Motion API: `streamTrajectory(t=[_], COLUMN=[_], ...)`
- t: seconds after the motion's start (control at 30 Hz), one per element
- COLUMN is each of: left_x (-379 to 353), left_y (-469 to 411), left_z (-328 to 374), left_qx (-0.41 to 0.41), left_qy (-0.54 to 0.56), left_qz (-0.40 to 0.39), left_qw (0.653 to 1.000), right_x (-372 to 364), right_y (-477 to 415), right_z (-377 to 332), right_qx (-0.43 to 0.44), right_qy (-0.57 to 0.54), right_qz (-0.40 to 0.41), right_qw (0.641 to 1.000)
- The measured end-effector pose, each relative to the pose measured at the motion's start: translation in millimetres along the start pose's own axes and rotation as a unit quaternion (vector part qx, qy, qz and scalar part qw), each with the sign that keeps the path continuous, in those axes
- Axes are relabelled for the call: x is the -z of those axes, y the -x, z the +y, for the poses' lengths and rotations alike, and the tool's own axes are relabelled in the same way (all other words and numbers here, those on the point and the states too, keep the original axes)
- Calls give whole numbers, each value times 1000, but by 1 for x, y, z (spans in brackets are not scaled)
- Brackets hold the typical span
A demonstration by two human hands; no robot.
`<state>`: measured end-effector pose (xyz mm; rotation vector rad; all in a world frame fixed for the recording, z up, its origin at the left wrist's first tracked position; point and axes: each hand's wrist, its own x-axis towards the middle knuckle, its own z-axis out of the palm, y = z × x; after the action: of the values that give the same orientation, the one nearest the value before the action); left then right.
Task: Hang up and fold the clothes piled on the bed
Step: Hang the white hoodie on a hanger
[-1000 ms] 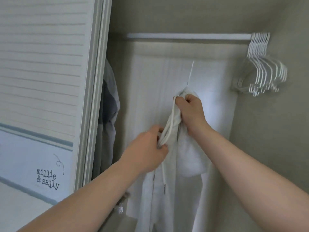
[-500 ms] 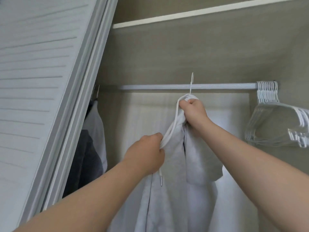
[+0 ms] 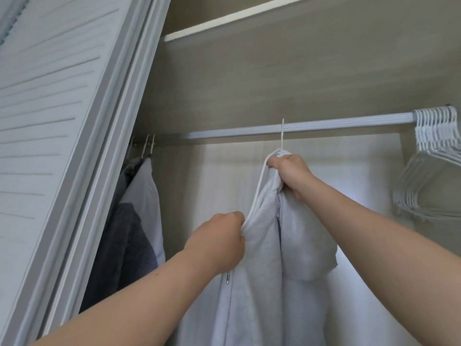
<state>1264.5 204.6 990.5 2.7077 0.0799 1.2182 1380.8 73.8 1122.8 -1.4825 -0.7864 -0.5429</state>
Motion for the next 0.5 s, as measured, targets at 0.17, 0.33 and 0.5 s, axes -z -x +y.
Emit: streamTrajectory(t=[0.17, 0.33, 0.5], left_x=[-10, -6, -3], left_y=[11, 20, 33], left_z=[-6, 1, 15], left_qx=[21, 17, 18], left_qy=[42, 49, 44], left_qz=[-26, -22, -47], left_qw=[999, 998, 998], right_x=[-2, 5, 10], right_y=[10, 22, 54], right_z=[12, 2, -21], right_qx=[-10, 25, 56], right_qy=[-7, 79, 230], right_qz=[-17, 0, -41], right_qw=[1000, 997, 971])
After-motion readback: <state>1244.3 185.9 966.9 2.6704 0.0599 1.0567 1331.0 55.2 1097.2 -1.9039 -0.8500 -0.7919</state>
